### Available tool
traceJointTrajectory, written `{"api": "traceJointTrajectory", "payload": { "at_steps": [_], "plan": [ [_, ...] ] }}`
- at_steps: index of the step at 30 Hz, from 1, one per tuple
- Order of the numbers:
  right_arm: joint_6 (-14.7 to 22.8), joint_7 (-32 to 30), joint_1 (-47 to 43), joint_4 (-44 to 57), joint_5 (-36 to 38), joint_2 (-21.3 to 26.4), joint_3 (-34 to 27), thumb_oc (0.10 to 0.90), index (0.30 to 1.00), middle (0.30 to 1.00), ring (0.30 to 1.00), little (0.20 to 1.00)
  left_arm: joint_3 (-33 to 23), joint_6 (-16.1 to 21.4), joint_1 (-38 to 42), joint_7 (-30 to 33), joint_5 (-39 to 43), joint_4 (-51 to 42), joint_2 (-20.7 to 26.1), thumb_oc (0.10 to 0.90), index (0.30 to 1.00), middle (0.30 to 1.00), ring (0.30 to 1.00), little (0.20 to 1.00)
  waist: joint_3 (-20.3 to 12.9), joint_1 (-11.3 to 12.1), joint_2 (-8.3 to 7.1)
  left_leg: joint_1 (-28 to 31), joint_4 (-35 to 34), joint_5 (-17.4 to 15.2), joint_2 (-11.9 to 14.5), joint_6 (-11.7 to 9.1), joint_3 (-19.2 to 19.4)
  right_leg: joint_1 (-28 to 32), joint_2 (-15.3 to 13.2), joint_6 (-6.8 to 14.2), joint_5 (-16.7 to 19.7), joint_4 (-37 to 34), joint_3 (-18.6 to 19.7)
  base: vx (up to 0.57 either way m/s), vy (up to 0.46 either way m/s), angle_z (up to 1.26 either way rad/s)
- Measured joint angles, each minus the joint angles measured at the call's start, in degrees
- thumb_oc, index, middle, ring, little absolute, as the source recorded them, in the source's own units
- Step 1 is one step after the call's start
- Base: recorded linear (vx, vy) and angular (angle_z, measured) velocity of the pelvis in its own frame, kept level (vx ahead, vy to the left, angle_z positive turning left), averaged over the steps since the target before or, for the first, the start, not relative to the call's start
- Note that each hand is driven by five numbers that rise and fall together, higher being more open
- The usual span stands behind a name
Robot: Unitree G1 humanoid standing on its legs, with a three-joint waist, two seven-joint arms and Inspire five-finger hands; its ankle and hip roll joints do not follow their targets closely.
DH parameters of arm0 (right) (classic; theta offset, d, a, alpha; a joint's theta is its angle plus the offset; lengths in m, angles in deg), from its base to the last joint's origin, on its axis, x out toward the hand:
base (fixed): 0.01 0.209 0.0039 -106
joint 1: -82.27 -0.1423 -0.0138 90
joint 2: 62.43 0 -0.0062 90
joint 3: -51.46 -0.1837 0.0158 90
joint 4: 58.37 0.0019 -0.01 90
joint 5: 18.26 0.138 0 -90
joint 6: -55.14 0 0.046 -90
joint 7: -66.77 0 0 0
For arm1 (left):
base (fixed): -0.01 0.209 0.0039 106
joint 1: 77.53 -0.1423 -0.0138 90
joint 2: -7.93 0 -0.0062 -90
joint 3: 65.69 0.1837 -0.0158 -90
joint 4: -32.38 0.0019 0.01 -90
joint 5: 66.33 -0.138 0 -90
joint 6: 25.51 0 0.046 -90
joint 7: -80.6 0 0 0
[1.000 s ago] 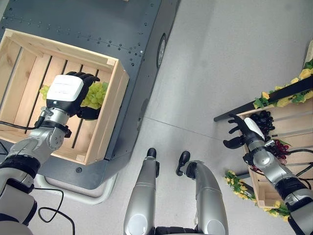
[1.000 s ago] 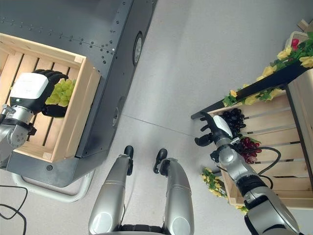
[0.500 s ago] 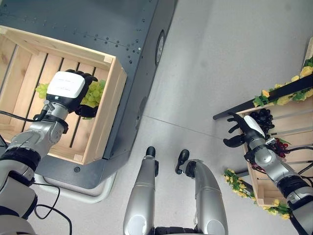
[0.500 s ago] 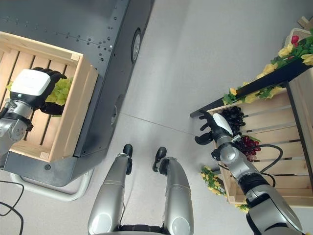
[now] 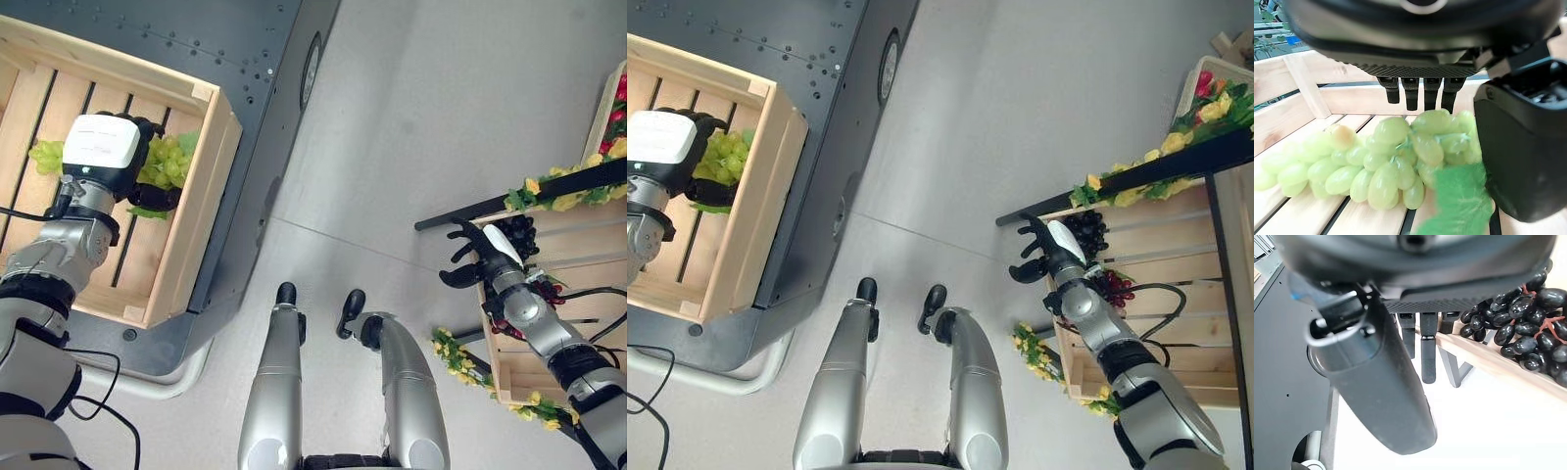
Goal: Pick up the fruits from the basket on one side to the basket on the other side
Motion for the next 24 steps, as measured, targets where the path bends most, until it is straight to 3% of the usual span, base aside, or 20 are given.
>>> {"api": "traceJointTrajectory", "payload": {
  "at_steps": [3, 10, 11, 12, 13, 19, 24],
  "plan": [
    [0.0, 0.0, -0.5, 0.0, 0.1, -0.5, 0.3, 0.800, 0.900, 0.900, 0.900, 0.900, 0.7, -0.2, 1.6, -2.5, 0.0, 0.0, 0.0, 0.800, 0.900, 0.900, 0.900, 0.900, 0.0, -0.2, -0.75, -0.4, 0.0, 0.0, 0.2, 0.0, 0.0, -0.3, 0.1, -0.1, 0.1, -0.2, -0.2, -0.01, 0.010, 0.00],
    [0.0, 0.0, -0.7, -0.1, 0.1, -0.7, 0.3, 0.800, 0.900, 0.900, 0.900, 0.900, 0.5, 2.0, 2.3, -8.9, 4.1, 0.0, 0.5, 0.800, 0.900, 0.900, 0.900, 0.900, 0.0, -0.5, -0.74, -0.7, -0.1, 0.0, 0.3, 0.0, 0.0, -0.3, 0.1, -0.1, 0.2, -0.6, -0.5, 0.00, 0.000, 0.00],
    [0.0, 0.0, -0.7, -0.1, 0.1, -0.7, 0.2, 0.800, 0.900, 0.900, 0.900, 0.900, 0.2, 2.6, 2.3, -10.6, 4.9, 0.0, 0.6, 0.659, 0.688, 0.688, 0.688, 0.688, 0.0, -0.5, -0.74, -0.7, -0.1, 0.0, 0.3, 0.0, 0.0, -0.3, 0.1, -0.1, 0.2, -0.6, -0.5, 0.00, 0.000, 0.00],
    [0.0, 0.0, -0.7, -0.1, 0.1, -0.7, 0.2, 0.800, 0.900, 0.900, 0.900, 0.900, -0.1, 2.9, 2.4, -11.4, 5.1, 0.0, 0.6, 0.466, 0.399, 0.399, 0.399, 0.399, 0.0, -0.5, -0.74, -0.7, -0.2, 0.0, 0.3, 0.0, 0.0, -0.3, 0.1, -0.1, 0.2, -0.6, -0.5, 0.00, 0.000, 0.00],
    [0.0, 0.0, -0.7, -0.1, 0.1, -0.7, 0.2, 0.800, 0.900, 0.900, 0.900, 0.900, -0.7, 3.0, 2.4, -12.1, 5.1, 0.0, 0.7, 0.400, 0.300, 0.300, 0.300, 0.300, 0.0, -0.6, -0.74, -0.7, -0.2, 0.0, 0.3, 0.0, 0.0, -0.3, 0.1, -0.1, 0.2, -0.7, -0.5, 0.00, 0.000, 0.00],
    [0.3, 0.0, -0.9, -0.2, 0.1, -0.7, 0.4, 0.800, 0.900, 0.900, 0.900, 0.900, -1.5, 3.3, 3.8, -15.2, 5.5, 0.0, 0.8, 0.400, 0.300, 0.300, 0.300, 0.300, -0.1, -0.9, -0.68, 0.0, -0.9, 0.1, 0.2, 0.2, 0.5, -0.1, 0.0, 0.0, 0.3, -0.9, -0.1, 0.01, -0.002, -0.02],
    [0.6, 0.0, -1.0, -0.5, 0.5, -0.9, 1.1, 0.800, 0.900, 0.900, 0.900, 0.900, 1.4, 4.3, 3.2, -16.3, 3.7, 1.3, 0.7, 0.400, 0.300, 0.300, 0.300, 0.300, 0.0, -0.9, -0.66, 1.0, -1.2, 0.1, 0.3, 0.2, 0.8, 0.6, 0.0, 0.0, 0.4, -0.8, 0.2, 0.00, -0.013, -0.04]
  ]
}}
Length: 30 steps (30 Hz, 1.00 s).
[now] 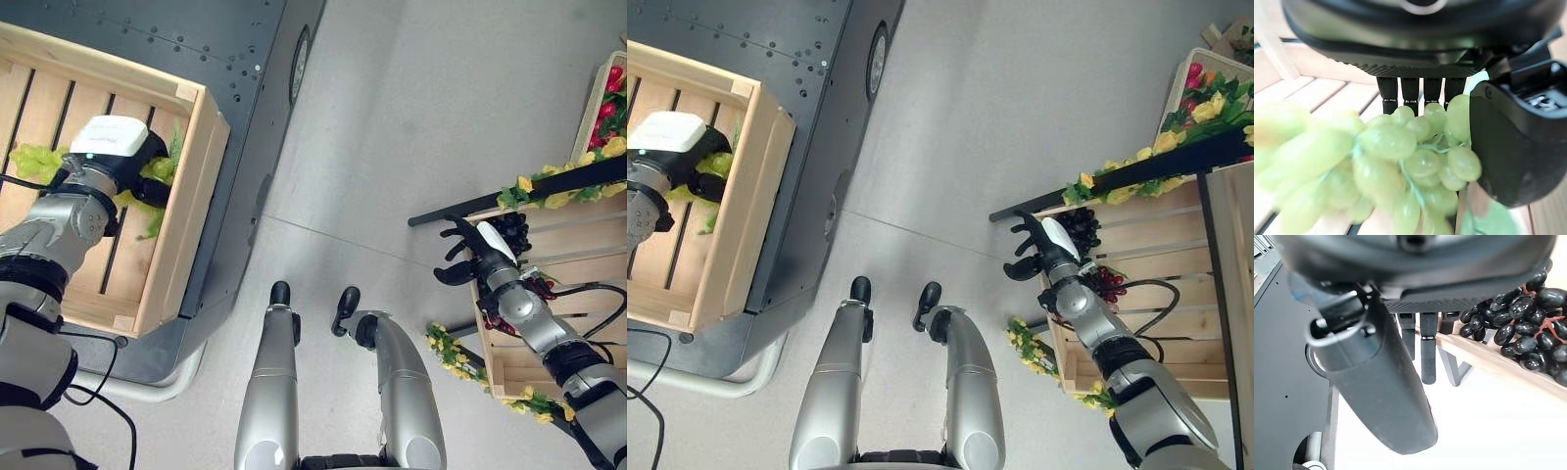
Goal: Pick up the fruits from the basket on one side to the basket on the other side
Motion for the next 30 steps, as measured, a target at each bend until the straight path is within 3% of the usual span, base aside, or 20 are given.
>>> {"api": "traceJointTrajectory", "payload": {
  "at_steps": [4, 10, 14, 21, 25, 30],
  "plan": [
    [0.0, 0.1, -0.2, -1.3, 1.8, -0.2, 0.7, 0.800, 0.900, 0.900, 0.900, 0.900, 1.4, 0.0, -0.7, 0.8, -1.7, 0.0, 0.0, 0.400, 0.300, 0.300, 0.300, 0.300, 0.0, 0.6, 0.02, 0.7, 0.0, 0.0, -0.1, 0.0, 0.1, 0.7, -0.1, 0.0, 0.0, 0.1, 0.0, 0.00, 0.000, 0.00],
    [-0.4, 0.5, 0.8, -1.4, 1.9, -0.2, 0.7, 0.800, 0.900, 0.900, 0.900, 0.900, 1.3, -2.7, -3.2, 7.8, -5.4, -0.2, 0.0, 0.400, 0.300, 0.300, 0.300, 0.300, 0.0, 2.1, 0.05, 3.4, -1.4, 0.5, -0.1, -0.2, 0.6, 2.5, -0.3, -0.2, -0.1, -0.1, 0.4, 0.00, -0.031, 0.00],
    [-0.4, 0.9, 1.5, -1.3, 1.9, -1.3, 0.7, 0.800, 0.900, 0.900, 0.900, 0.900, -2.4, -3.7, -6.8, 10.9, -4.8, -0.1, 0.0, 0.400, 0.300, 0.300, 0.300, 0.300, 0.0, 2.1, 0.10, 6.2, -3.1, 0.8, -0.1, -0.5, 0.7, 4.9, -0.1, -0.4, -0.2, -1.2, 0.4, 0.00, 0.000, 0.00],
    [-0.5, 2.4, 5.7, 3.0, 1.9, -2.3, -0.3, 0.800, 0.900, 0.900, 0.900, 0.900, -17.0, -3.8, -18.1, 13.4, 2.9, 0.1, -0.4, 0.400, 0.300, 0.300, 0.300, 0.300, 0.1, 1.9, 0.27, 13.0, -6.0, 0.9, 0.0, -0.7, 1.4, 10.6, 0.3, -0.3, -0.3, -3.4, 1.0, 0.02, 0.017, -0.05],
    [-0.4, 4.6, 8.1, 7.5, 1.8, -4.5, -0.5, 0.800, 0.900, 0.900, 0.900, 0.900, -27.2, -3.1, -20.5, 13.8, 15.3, 0.8, -2.9, 0.400, 0.300, 0.300, 0.300, 0.300, 0.1, 2.4, 0.33, 15.6, -6.8, 0.8, 0.0, -0.5, 1.9, 12.9, 0.3, -0.2, -0.3, -3.5, 1.6, 0.02, -0.018, -0.04],
    [0.1, 5.0, 9.0, 8.8, 1.7, -8.8, -0.1, 0.800, 0.900, 0.900, 0.900, 0.900, -34.6, -2.6, -20.5, 13.5, 28.9, 0.6, -5.3, 0.400, 0.300, 0.300, 0.300, 0.300, 0.2, 3.1, 0.71, 16.4, -6.8, 0.9, -0.1, -0.1, 1.6, 13.9, 0.2, -0.1, -0.4, -3.6, 1.4, 0.00, -0.051, 0.05]
  ]
}}
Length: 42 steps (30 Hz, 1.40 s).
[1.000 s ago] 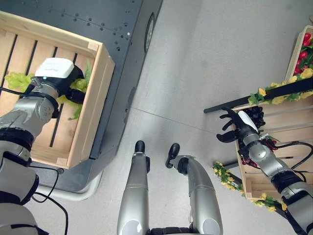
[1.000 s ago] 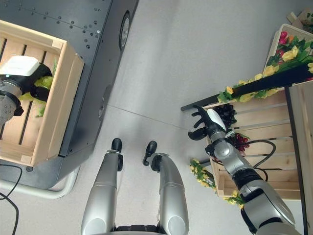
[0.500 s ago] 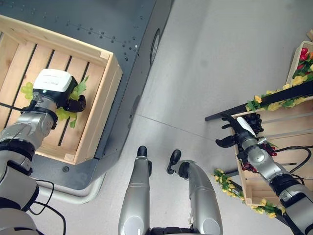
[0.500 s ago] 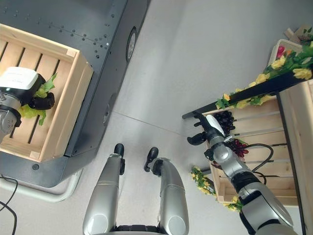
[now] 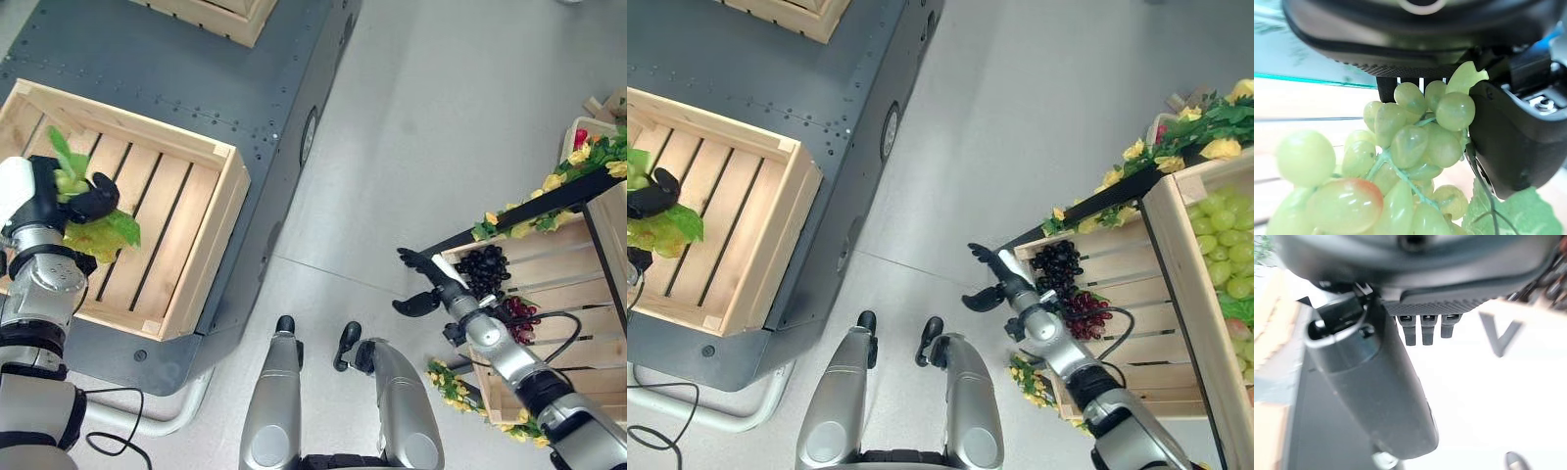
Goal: Pick up the fruits from the basket on one side to the basket on the other side
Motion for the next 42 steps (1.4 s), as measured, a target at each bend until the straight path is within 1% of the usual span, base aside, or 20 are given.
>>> {"api": "traceJointTrajectory", "payload": {
  "at_steps": [2, 3, 4, 5, 10, 14, 16, 18, 20, 22, 26, 27, 29, 30, 31, 32, 34, 36, 38, 42],
  "plan": [
    [0.0, 0.0, 0.1, 0.0, 0.0, -0.8, 0.6, 0.800, 0.900, 0.900, 0.900, 0.900, -2.3, 0.1, 0.0, -1.1, 8.0, 0.0, -0.8, 0.400, 0.300, 0.300, 0.300, 0.300, 0.0, 0.2, 0.14, 0.2, -0.1, 0.1, -0.1, 0.0, -0.5, 0.6, 0.0, 0.2, -0.1, -0.4, -0.3, 0.03, -0.033, 0.09],
    [0.0, 0.0, 0.2, 0.0, 0.0, -0.9, 0.6, 0.800, 0.900, 0.900, 0.900, 0.900, -2.6, 0.2, 0.0, -1.1, 9.3, 0.0, -1.0, 0.400, 0.300, 0.300, 0.300, 0.300, 0.1, 0.2, 0.31, 0.2, -0.1, 0.1, -0.1, 0.0, -0.6, 0.7, 0.0, 0.2, -0.1, -0.5, -0.4, 0.03, -0.024, 0.09],
    [0.0, 0.0, 0.3, 0.0, 0.0, -0.9, 0.6, 0.800, 0.900, 0.900, 0.900, 0.900, -3.2, 0.5, -0.2, -1.7, 12.7, -0.2, -1.4, 0.400, 0.300, 0.300, 0.300, 0.300, 0.1, 0.3, 0.31, 0.6, -0.2, 0.2, -0.2, 0.0, -0.8, 1.2, 0.0, 0.3, 0.0, -0.6, -0.6, 0.03, -0.024, 0.06],
    [0.0, 0.0, 0.5, 0.0, 0.0, -0.9, 0.6, 0.800, 0.900, 0.900, 0.900, 0.900, -5.2, 1.0, -1.0, -2.4, 16.4, -0.9, -2.5, 0.400, 0.300, 0.300, 0.300, 0.300, 0.2, 0.4, 0.34, 1.4, -0.6, 0.2, -0.2, 0.0, -0.8, 2.0, 0.0, 0.3, 0.2, -1.0, -0.6, 0.04, -0.025, 0.05],
    [-0.1, 0.0, 0.8, 0.2, 0.0, -2.1, 0.6, 0.800, 0.900, 0.900, 0.900, 0.900, -8.8, 2.2, -2.6, -4.7, 28.5, -1.2, -5.4, 0.400, 0.300, 0.300, 0.300, 0.300, 0.1, 0.5, 0.33, 5.1, -3.4, 0.6, -0.4, 0.1, -0.8, 5.5, 0.1, 0.8, 0.5, -3.5, -0.7, 0.05, -0.013, 0.01],
    [-0.2, 0.0, 1.7, 1.6, 0.0, -3.2, 0.6, 0.800, 0.900, 0.900, 0.900, 0.900, -10.5, 2.2, -3.3, -5.9, 33.0, -1.4, -6.1, 0.400, 0.300, 0.300, 0.300, 0.300, 0.1, 0.2, 0.32, 8.8, -7.1, 1.6, -0.8, 0.3, -0.6, 8.7, 0.1, 1.4, 1.0, -6.4, -0.6, 0.06, -0.001, 0.01],
    [-0.2, 0.0, 2.9, 3.4, 0.0, -3.2, 0.4, 0.800, 0.900, 0.900, 0.900, 0.900, -11.8, 2.3, -4.7, -6.9, 34.4, -2.2, -6.2, 0.400, 0.300, 0.300, 0.300, 0.300, -0.1, 0.1, 0.30, 11.6, -9.8, 2.2, -0.9, 0.5, -0.2, 11.1, 0.4, 2.0, 1.4, -8.6, -0.1, 0.07, -0.017, -0.09],
    [-0.2, 0.0, 4.1, 5.6, 0.1, -3.3, 0.3, 0.800, 0.900, 0.900, 0.900, 0.900, -13.7, 2.4, -6.0, -8.1, 36.6, -3.2, -6.2, 0.400, 0.300, 0.300, 0.300, 0.300, -0.2, 0.1, 0.66, 14.7, -12.8, 2.7, -0.8, 0.8, 0.5, 13.8, 0.8, 2.4, 2.1, -11.4, 0.5, 0.10, -0.016, -0.14],
    [-0.2, 0.0, 5.3, 7.4, 0.1, -3.3, 0.0, 0.800, 0.900, 0.900, 0.900, 0.900, -14.7, 2.4, -6.9, -8.9, 37.1, -4.5, -6.2, 0.400, 0.300, 0.300, 0.300, 0.300, -0.3, 0.1, 1.14, 17.6, -15.7, 3.6, -0.8, 1.0, 0.6, 16.3, 1.1, 2.8, 3.0, -14.2, 0.6, 0.09, -0.021, -0.06],
    [-0.1, 0.2, 7.2, 9.8, 0.4, -3.5, -2.3, 0.800, 0.900, 0.900, 0.900, 0.900, -14.7, 3.1, -9.0, -9.9, 37.0, -8.9, -6.2, 0.400, 0.300, 0.300, 0.300, 0.300, -0.7, 0.0, 2.17, 21.2, -20.6, 5.2, -0.8, 1.4, 0.8, 19.7, 1.6, 3.4, 4.6, -18.8, 0.6, 0.09, -0.038, -0.01],
    [-0.1, 0.6, 7.4, 11.7, 2.3, -3.3, -4.4, 0.800, 0.900, 0.900, 0.900, 0.900, -14.7, 4.5, -10.2, -11.5, 36.3, -13.4, -6.2, 0.400, 0.300, 0.300, 0.300, 0.300, -1.7, 0.0, 3.83, 24.9, -25.7, 6.7, -0.8, 2.0, 0.8, 23.5, 2.0, 4.3, 6.5, -24.4, 0.6, 0.06, -0.052, 0.01],
    [-0.1, 1.1, 7.4, 12.5, 2.4, -3.3, -4.7, 0.800, 0.900, 0.900, 0.900, 0.900, -14.7, 4.5, -10.2, -12.0, 36.0, -14.6, -6.2, 0.400, 0.300, 0.300, 0.300, 0.300, -1.9, 0.0, 4.42, 27.0, -28.1, 7.5, -1.0, 2.1, 0.8, 25.6, 2.2, 4.5, 7.5, -26.7, 0.6, 0.06, -0.052, -0.02],
    [-0.1, 1.9, 7.5, 14.4, 2.4, -3.0, -4.7, 0.800, 0.900, 0.900, 0.900, 0.900, -14.7, 4.6, -10.3, -12.8, 35.2, -16.0, -6.3, 0.400, 0.300, 0.300, 0.300, 0.300, -3.8, -0.1, 5.12, 28.6, -30.8, 8.2, -1.2, 2.4, 0.8, 27.4, 2.6, 5.0, 8.6, -29.9, 0.6, 0.05, -0.057, -0.01],
    [0.1, 2.3, 7.5, 15.5, 2.4, -3.0, -4.7, 0.800, 0.900, 0.900, 0.900, 0.900, -14.7, 4.8, -10.3, -13.3, 35.1, -16.6, -6.3, 0.400, 0.300, 0.300, 0.300, 0.300, -5.9, -0.2, 5.37, 28.8, -32.6, 8.9, -1.2, 2.6, 0.8, 27.6, 2.8, 5.3, 9.4, -31.9, 0.6, 0.04, -0.054, 0.00],
    [0.1, 2.4, 7.4, 16.0, 2.5, -3.0, -4.7, 0.800, 0.900, 0.900, 0.900, 0.900, -14.7, 4.9, -10.3, -13.5, 35.0, -17.0, -6.3, 0.400, 0.300, 0.300, 0.300, 0.300, -6.5, -0.2, 5.52, 29.0, -33.4, 9.3, -1.0, 2.6, 0.8, 28.0, 2.8, 5.3, 9.8, -32.9, 0.6, 0.04, -0.088, 0.00],
    [0.2, 2.4, 7.3, 17.3, 2.7, -2.8, -4.7, 0.800, 0.900, 0.900, 0.900, 0.900, -14.7, 4.9, -10.3, -14.0, 34.6, -18.1, -6.3, 0.400, 0.300, 0.300, 0.300, 0.300, -7.3, -0.1, 5.91, 30.3, -34.9, 9.6, -1.1, 2.7, 0.7, 29.6, 3.1, 5.6, 10.8, -35.4, 0.6, 0.02, -0.057, 0.01],
    [0.3, 2.5, 7.2, 18.2, 2.8, -2.8, -4.7, 0.800, 0.900, 0.900, 0.900, 0.900, -14.6, 4.9, -10.3, -14.8, 34.1, -19.2, -6.3, 0.400, 0.300, 0.300, 0.300, 0.300, -8.5, -0.1, 6.09, 31.4, -36.0, 9.8, -1.2, 2.7, 0.7, 31.7, 3.3, 5.8, 12.1, -38.6, 0.6, 0.01, -0.057, 0.01],
    [0.3, 3.7, 7.1, 18.6, 4.0, -2.8, -4.7, 0.800, 0.900, 0.900, 0.900, 0.900, -14.3, 5.0, -10.2, -15.9, 33.9, -19.4, -6.3, 0.400, 0.300, 0.300, 0.300, 0.300, -11.7, 0.0, 6.07, 31.6, -38.0, 10.3, -1.5, 3.0, 0.6, 32.8, 3.5, 6.1, 13.7, -42.6, 0.7, -0.01, -0.082, 0.01],
    [0.3, 4.1, 6.9, 19.1, 4.7, -2.6, -4.6, 0.800, 0.900, 0.900, 0.900, 0.900, -14.3, 5.0, -10.2, -16.7, 33.0, -20.4, -6.3, 0.400, 0.300, 0.300, 0.300, 0.300, -12.2, 0.0, 6.28, 32.7, -39.3, 10.8, -1.6, 3.0, 0.6, 33.8, 3.6, 6.2, 14.3, -43.8, 0.7, -0.02, -0.092, 0.01],
    [0.3, 4.2, 6.1, 19.6, 4.5, -2.5, -4.2, 0.800, 0.900, 0.900, 0.900, 0.900, -13.3, 5.0, -10.1, -18.7, 31.9, -22.6, -6.3, 0.400, 0.300, 0.300, 0.300, 0.300, -13.6, 0.1, 6.30, 33.4, -40.3, 11.1, -1.7, 3.3, 0.5, 34.1, 3.5, 6.3, 14.4, -43.8, 0.8, -0.04, -0.067, 0.00]
  ]
}}
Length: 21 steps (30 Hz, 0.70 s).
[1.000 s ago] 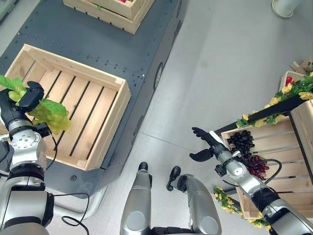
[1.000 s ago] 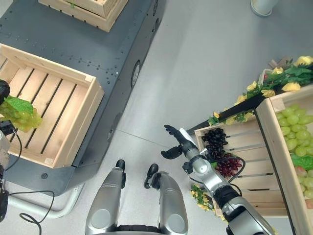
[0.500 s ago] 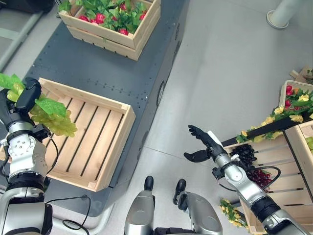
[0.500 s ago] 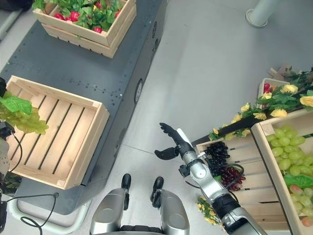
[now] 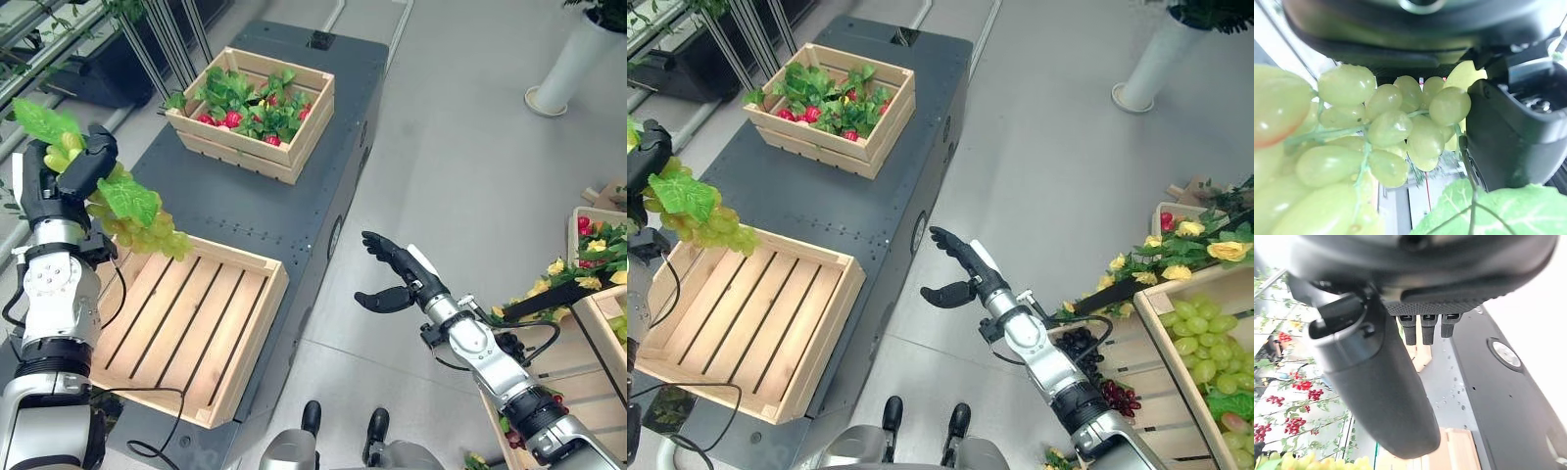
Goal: Pick up the fruits from the basket on one side to the basket on the other side
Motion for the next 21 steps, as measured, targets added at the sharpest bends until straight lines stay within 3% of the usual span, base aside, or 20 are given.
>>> {"api": "traceJointTrajectory", "payload": {
  "at_steps": [6, 11, 16, 18, 21],
  "plan": [
    [-0.2, 0.8, -5.3, 3.0, 0.7, -0.2, 1.4, 0.800, 0.900, 0.900, 0.900, 0.900, 4.7, 0.1, 3.1, -1.1, -0.1, -2.0, 0.0, 0.400, 0.300, 0.300, 0.300, 0.300, -0.4, 0.1, -0.02, -0.3, -0.4, 0.8, -0.3, 0.4, 0.0, -0.6, -0.3, 0.5, 0.3, 0.0, 0.4, -0.05, -0.049, -0.01],
    [-3.6, 1.5, -11.9, 3.6, 9.8, -2.3, 1.9, 0.800, 0.900, 0.900, 0.900, 0.900, 9.5, 0.1, 7.0, -3.2, -0.1, -6.0, 0.0, 0.400, 0.300, 0.300, 0.300, 0.300, -0.9, 0.3, -0.03, -0.4, -0.5, 1.3, -0.7, 0.4, -0.3, -0.6, -0.4, 0.5, 0.6, 0.0, 0.5, 0.00, -0.054, 0.03],
    [-11.2, 4.6, -16.5, 0.9, 25.5, -7.3, 2.5, 0.800, 0.900, 0.900, 0.900, 0.900, 16.8, -0.8, 15.4, -7.9, 0.0, -6.4, 0.1, 0.400, 0.300, 0.300, 0.300, 0.300, -2.3, 0.4, 0.00, -0.5, -0.4, 1.3, -0.5, 0.4, -1.3, -0.5, -0.5, 0.6, 0.6, 0.0, 0.4, 0.01, -0.067, 0.04],
    [-14.0, 5.1, -19.4, -2.6, 29.7, -9.2, 2.9, 0.800, 0.900, 0.900, 0.900, 0.900, 20.9, -1.3, 20.6, -9.9, 0.0, -6.3, 0.1, 0.400, 0.300, 0.300, 0.300, 0.300, -2.3, 0.7, -0.02, -0.5, -0.4, 1.4, -0.6, 0.4, -1.5, -0.4, -0.6, 0.6, 0.6, 0.0, 0.1, 0.03, -0.072, 0.06],
    [-15.3, 5.1, -22.7, -4.7, 32.4, -9.7, 2.9, 0.800, 0.900, 0.900, 0.900, 0.900, 23.6, -1.6, 24.8, -11.9, 0.1, -7.7, 0.1, 0.400, 0.300, 0.300, 0.300, 0.300, -2.3, 0.9, -0.01, -0.5, -0.4, 1.4, -0.6, 0.4, -1.7, -0.3, -0.6, 0.6, 0.6, 0.0, 0.0, 0.02, -0.057, 0.03]
  ]
}}
